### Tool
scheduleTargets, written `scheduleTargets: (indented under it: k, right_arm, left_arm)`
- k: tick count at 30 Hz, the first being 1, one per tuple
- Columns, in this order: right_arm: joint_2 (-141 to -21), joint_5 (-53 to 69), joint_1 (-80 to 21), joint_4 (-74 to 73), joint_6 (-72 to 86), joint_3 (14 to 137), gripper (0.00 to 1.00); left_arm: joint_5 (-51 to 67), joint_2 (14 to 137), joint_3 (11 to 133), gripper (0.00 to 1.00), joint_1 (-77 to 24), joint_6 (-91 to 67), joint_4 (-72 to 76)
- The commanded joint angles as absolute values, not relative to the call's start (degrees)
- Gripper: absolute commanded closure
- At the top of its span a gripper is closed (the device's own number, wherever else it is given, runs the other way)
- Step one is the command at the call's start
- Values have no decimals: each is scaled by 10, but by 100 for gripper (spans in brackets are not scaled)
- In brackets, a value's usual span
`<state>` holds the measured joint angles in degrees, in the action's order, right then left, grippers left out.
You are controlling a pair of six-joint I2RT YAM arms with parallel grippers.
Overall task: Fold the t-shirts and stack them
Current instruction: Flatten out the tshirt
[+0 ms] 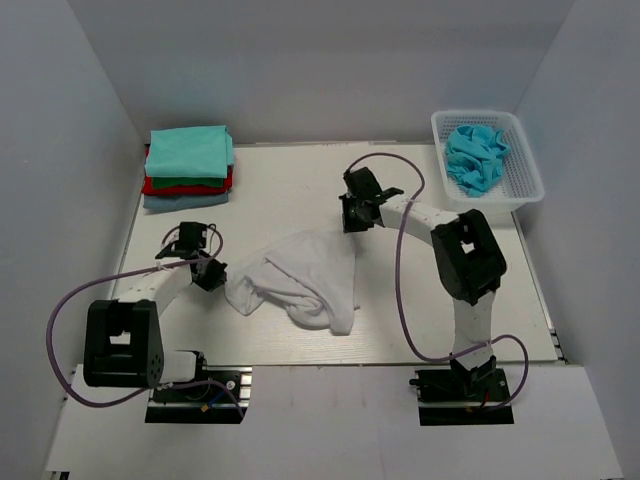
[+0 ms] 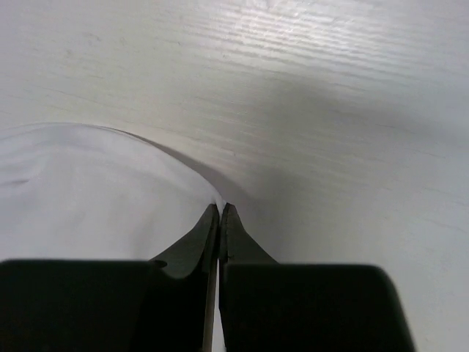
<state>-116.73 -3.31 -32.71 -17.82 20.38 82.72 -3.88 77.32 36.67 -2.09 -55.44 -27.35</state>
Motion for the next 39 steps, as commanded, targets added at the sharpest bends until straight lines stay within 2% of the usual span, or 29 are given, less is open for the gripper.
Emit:
scheduleTargets:
  k: [1, 6, 8, 14, 19, 27, 31, 36, 39]
  right_arm:
    - [-1037, -96, -325, -135, 204, 813, 100]
    - [-878, -155, -322, -124, 175, 801, 100]
    - [-848, -177, -322, -136, 160, 802, 100]
    - [-701, -198, -322, -187, 124, 843, 100]
    - [-599, -135, -323, -221, 94, 903, 100]
    - [-522, 61, -323, -229, 58, 1006, 100]
    - [-515, 92, -321, -224, 59, 1048, 100]
    - [-516, 48, -323, -200, 55, 1058, 100]
    - [-527, -36, -323, -190, 47, 1031, 100]
  left_arm:
    - [-62, 702, 423, 100, -23, -513, -273]
    - [-84, 570, 498, 100, -23, -471, -243]
    - [-84, 514, 523, 100, -23, -452, -236]
    - [-47, 452, 651, 100, -23, -412, -228]
    - [1, 420, 740, 100, -18, -379, -193]
    - [84, 394, 892, 100, -11, -347, -176]
    - [91, 394, 954, 100, -11, -342, -176]
    - [83, 446, 1005, 100, -11, -342, -198]
    - [97, 498, 1017, 100, -11, -342, -206]
